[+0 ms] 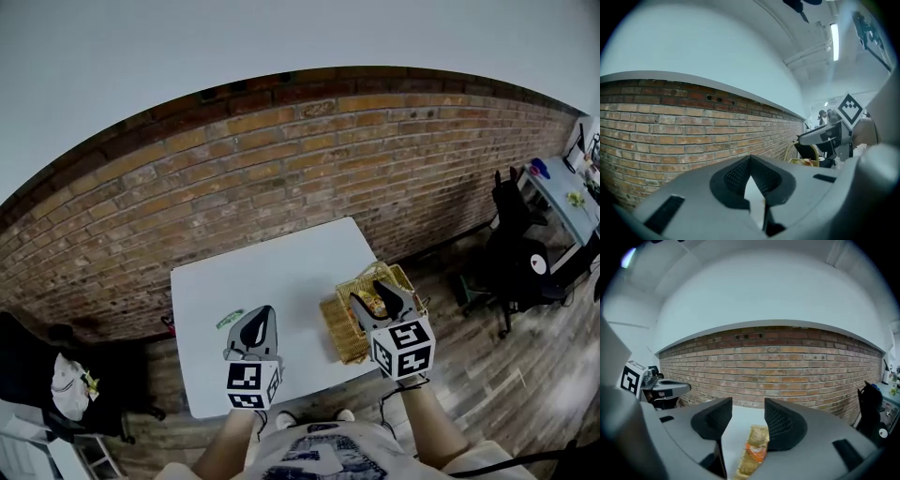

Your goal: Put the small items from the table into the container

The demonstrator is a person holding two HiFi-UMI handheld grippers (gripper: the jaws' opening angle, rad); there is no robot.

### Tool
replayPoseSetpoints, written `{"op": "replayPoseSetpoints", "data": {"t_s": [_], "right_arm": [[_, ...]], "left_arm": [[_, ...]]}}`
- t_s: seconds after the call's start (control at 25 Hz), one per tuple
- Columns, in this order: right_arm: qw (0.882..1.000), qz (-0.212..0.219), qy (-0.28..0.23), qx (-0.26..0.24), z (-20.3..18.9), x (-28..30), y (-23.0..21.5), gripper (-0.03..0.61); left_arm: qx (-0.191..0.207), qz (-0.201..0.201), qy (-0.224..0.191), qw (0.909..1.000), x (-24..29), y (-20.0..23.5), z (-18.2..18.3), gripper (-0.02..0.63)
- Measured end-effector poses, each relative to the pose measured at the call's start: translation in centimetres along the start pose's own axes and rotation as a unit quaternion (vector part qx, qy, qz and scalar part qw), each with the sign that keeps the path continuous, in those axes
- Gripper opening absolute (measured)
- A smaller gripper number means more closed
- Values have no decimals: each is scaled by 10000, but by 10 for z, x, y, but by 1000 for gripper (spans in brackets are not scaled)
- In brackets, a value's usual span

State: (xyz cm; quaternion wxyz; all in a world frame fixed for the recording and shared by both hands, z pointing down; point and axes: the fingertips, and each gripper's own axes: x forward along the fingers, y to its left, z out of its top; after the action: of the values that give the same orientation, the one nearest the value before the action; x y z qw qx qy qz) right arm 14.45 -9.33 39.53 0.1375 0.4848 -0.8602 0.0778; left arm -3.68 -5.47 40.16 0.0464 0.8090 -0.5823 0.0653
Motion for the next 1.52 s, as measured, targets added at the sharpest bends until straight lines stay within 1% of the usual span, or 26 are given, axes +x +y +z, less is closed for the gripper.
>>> {"op": "replayPoseSetpoints", "data": {"t_s": [0.12, 0.44, 0.6, 0.8, 1.08, 1.24, 1.4, 1.52], "right_arm": [[9995, 296, -25, -79, 3, 18, 44, 213], [9963, 810, -248, -173, 15, 52, 138, 126], [9944, 992, -276, -238, 17, 62, 179, 63], [9906, 1296, -262, -358, 15, 76, 225, 35], [9883, 1432, -314, -417, 14, 86, 259, 20], [9879, 1473, -290, -398, 10, 89, 268, 20], [9878, 1514, -257, -276, 9, 93, 273, 20], [9880, 1511, -211, -257, 7, 96, 275, 20]], "left_arm": [[23, 200, -65, 9998, -21, 29, 2, 49], [-61, 790, -122, 9968, -79, 103, -3, 49], [-102, 968, -104, 9952, -103, 130, -9, 49], [-167, 1213, -84, 9924, -131, 159, -17, 49], [-257, 1393, -59, 9899, -153, 188, -29, 49], [-320, 1379, -44, 9899, -157, 192, -34, 49], [-418, 1348, -46, 9900, -156, 198, -37, 49], [-400, 1325, -5, 9904, -154, 200, -39, 49]]}}
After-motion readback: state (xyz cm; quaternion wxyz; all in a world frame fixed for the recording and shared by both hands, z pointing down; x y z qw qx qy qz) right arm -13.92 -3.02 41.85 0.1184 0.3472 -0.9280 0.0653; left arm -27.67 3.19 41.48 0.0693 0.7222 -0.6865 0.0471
